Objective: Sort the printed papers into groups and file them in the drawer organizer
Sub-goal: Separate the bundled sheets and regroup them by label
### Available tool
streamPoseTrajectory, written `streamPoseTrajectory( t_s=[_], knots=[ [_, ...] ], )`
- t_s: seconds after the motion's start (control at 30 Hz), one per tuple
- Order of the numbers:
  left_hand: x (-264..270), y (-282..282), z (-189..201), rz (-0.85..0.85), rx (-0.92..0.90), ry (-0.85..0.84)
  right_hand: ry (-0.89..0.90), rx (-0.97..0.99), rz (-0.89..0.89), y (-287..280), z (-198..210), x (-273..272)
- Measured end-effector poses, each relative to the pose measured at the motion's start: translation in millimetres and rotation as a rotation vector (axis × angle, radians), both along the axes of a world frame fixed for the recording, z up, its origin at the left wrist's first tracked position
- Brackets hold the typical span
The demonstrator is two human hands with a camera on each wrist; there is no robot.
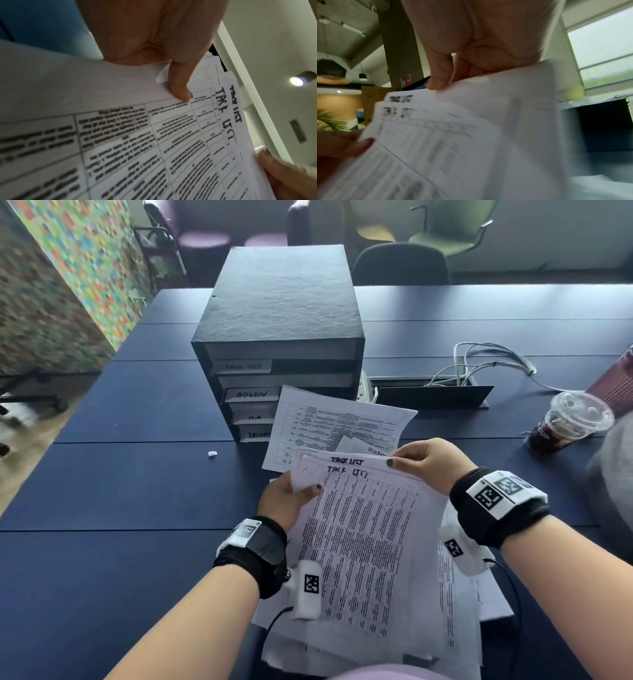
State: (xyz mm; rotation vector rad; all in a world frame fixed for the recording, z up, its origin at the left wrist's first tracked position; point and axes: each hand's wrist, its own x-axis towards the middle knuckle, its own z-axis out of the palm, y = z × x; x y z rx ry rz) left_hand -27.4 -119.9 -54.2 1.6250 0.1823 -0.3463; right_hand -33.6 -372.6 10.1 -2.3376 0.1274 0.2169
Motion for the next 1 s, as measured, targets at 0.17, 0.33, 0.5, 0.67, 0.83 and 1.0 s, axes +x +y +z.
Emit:
streamPoseTrajectory(
  t_s=[0.17,0.33,0.5,0.67,0.83,1.0],
  knots=[
    [3.9,21.6,0.7,0.136,-0.097,-0.018,-0.020,0.190,-0.132,-26.4,-6.6,-11.0],
    [11.5,33.4,8.3,0.314,-0.334,0.006,0.130,0.380,-0.069,-12.8,-23.0,-33.8],
    [16.6,37.7,20.8,0.451,-0.557,-0.011,0.130,0.426,-0.083,-1.2,-34.3,-50.6],
    [12.2,41.2,27.1,0.465,-0.710,-0.003,0.126,0.597,-0.190,-19.7,-36.7,-58.1],
    [6.3,38.0,39.0,0.334,-0.682,-0.058,0.166,0.712,-0.150,-19.0,-43.8,-70.5],
    [3.6,34.2,52.6,0.223,-0.629,-0.109,0.214,0.659,-0.218,-7.7,-57.0,-80.8]
  ],
)
